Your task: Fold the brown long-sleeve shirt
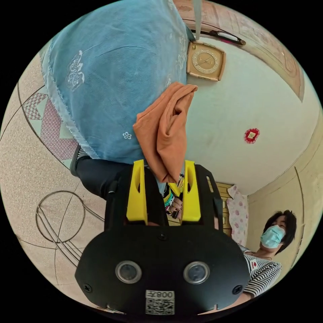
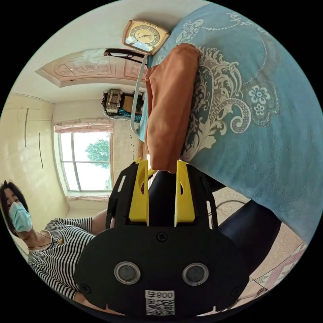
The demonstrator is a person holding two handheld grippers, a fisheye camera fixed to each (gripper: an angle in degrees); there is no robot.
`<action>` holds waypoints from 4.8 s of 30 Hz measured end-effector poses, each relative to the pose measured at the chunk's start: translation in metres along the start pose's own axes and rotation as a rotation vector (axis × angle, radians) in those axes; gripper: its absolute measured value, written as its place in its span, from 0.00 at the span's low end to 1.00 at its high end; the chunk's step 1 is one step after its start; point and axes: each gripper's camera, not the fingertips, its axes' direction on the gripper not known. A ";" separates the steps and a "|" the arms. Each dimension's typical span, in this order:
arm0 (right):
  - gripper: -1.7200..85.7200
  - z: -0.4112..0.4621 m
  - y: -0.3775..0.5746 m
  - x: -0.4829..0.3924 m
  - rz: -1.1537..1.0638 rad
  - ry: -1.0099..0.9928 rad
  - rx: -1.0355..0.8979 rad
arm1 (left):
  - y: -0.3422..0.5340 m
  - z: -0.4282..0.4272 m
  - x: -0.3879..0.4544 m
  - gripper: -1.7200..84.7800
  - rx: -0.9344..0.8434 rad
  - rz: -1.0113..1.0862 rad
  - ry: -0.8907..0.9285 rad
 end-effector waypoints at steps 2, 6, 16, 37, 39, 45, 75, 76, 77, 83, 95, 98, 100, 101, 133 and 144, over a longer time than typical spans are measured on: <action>0.18 0.007 -0.003 0.018 0.039 -0.047 -0.024 | -0.010 -0.010 -0.002 0.21 0.027 -0.020 0.013; 0.20 0.023 -0.012 0.042 0.088 -0.112 -0.067 | -0.026 -0.022 -0.001 0.22 0.045 -0.036 0.018; 0.22 0.040 -0.033 0.088 0.193 -0.236 -0.043 | -0.072 -0.040 0.018 0.20 0.000 -0.052 -0.022; 0.11 0.051 -0.063 0.082 0.172 -0.250 -0.039 | -0.087 -0.075 0.064 0.17 0.052 0.005 0.078; 0.11 0.052 -0.063 0.082 0.175 -0.248 -0.036 | -0.088 -0.075 0.061 0.16 0.062 -0.008 0.068; 0.11 0.051 -0.067 0.075 0.164 -0.231 -0.033 | -0.089 -0.077 0.060 0.17 0.068 -0.039 0.037; 0.10 0.014 -0.066 0.078 0.167 -0.312 -0.026 | -0.131 -0.026 0.019 0.28 0.018 0.019 0.237; 0.10 0.012 -0.064 0.081 0.167 -0.315 -0.027 | -0.135 -0.018 0.019 0.28 -0.011 0.029 0.225; 0.10 0.010 -0.061 0.083 0.167 -0.308 -0.029 | -0.139 -0.010 0.020 0.29 -0.046 0.040 0.198; 0.10 -0.001 -0.045 0.099 0.182 -0.315 -0.025 | -0.150 0.027 0.006 0.28 -0.143 0.051 0.133; 0.10 -0.054 0.007 0.126 0.145 -0.246 -0.019 | -0.121 0.099 -0.034 0.11 -0.183 0.101 0.061; 0.10 -0.076 0.030 0.126 0.097 -0.216 -0.028 | -0.100 0.118 -0.042 0.10 -0.186 0.134 0.070; 0.09 -0.090 0.048 0.128 0.074 -0.205 -0.037 | -0.086 0.129 -0.048 0.10 -0.199 0.154 0.071; 0.09 -0.099 0.062 0.130 0.063 -0.203 -0.041 | -0.076 0.137 -0.052 0.10 -0.212 0.166 0.071; 0.07 -0.435 0.288 0.202 -0.152 -0.200 0.234 | -0.032 0.503 -0.136 0.10 -0.484 0.495 0.085; 0.07 -0.696 0.329 0.183 -0.330 -0.021 0.479 | -0.023 0.765 -0.087 0.10 -0.553 0.761 0.250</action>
